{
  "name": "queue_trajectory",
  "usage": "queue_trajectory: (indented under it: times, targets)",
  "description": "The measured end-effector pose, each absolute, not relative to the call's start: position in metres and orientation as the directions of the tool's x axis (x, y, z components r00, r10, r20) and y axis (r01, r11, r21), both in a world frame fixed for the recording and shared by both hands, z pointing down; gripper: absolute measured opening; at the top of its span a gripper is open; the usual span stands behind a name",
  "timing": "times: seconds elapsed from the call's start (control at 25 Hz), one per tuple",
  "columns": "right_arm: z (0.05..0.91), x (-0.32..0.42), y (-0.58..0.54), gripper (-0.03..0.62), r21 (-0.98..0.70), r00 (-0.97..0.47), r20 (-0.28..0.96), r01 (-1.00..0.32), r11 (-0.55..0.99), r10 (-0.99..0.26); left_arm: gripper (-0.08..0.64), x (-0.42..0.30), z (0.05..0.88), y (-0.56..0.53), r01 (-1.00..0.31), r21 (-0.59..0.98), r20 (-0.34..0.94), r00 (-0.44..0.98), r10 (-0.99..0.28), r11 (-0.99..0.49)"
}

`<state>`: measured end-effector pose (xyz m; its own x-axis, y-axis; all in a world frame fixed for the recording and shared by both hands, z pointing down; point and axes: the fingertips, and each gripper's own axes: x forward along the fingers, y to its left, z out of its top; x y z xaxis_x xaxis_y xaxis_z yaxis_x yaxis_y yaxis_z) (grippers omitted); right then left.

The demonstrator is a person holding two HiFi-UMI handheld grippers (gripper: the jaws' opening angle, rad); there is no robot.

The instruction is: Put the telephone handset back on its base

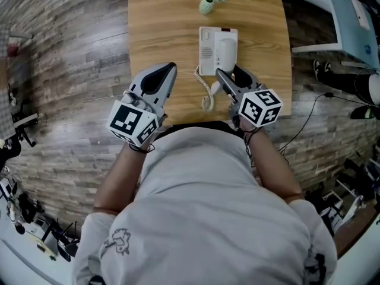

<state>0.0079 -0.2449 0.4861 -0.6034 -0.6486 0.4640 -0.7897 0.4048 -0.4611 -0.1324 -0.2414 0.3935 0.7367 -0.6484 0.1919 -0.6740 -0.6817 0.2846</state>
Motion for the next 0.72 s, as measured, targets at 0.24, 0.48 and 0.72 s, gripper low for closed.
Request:
queue_trajectory:
  times: [0.24,0.48,0.72]
  targets:
    - [0.522,0.002,-0.27,0.224,-0.458,-0.584,0.525,-0.807,0.373,-0.619,0.005,-0.129,0.411,-0.254,-0.673,0.318,0.216,0.737,-0.64,-0.668]
    - [0.561,0.001,-0.293,0.223,-0.468,-0.556,0.581,-0.825,0.315,-0.594,0.005,-0.128,0.438,-0.27,-0.68,0.322,0.264,0.733,-0.627,-0.659]
    - [0.594,-0.005,-0.308,0.223,-0.464,-0.53,0.628,-0.843,0.273,-0.57,0.005,-0.13,0.462,-0.286,-0.679,0.328,0.302,0.734,-0.609,-0.656]
